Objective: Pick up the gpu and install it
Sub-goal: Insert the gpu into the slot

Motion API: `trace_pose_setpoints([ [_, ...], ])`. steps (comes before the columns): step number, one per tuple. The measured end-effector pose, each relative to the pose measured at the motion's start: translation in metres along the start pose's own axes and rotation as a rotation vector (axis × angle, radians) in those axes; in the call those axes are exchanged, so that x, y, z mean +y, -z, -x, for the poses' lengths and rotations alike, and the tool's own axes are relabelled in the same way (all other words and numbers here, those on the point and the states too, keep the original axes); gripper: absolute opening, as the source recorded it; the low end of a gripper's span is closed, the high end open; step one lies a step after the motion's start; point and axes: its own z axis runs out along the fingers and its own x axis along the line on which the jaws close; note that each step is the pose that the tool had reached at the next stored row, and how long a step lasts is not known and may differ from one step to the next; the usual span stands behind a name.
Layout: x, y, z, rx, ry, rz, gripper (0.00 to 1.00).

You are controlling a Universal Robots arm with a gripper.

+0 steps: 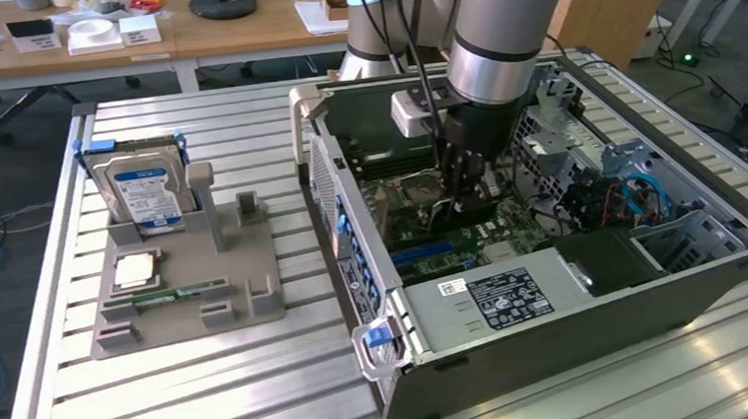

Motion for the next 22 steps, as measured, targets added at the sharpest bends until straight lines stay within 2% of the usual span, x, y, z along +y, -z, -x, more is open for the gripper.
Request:
trace_pose_setpoints([
  [22, 0.0067, -0.0047, -0.0012, -0.0003, 0.005, 0.0000, 0.26],
])
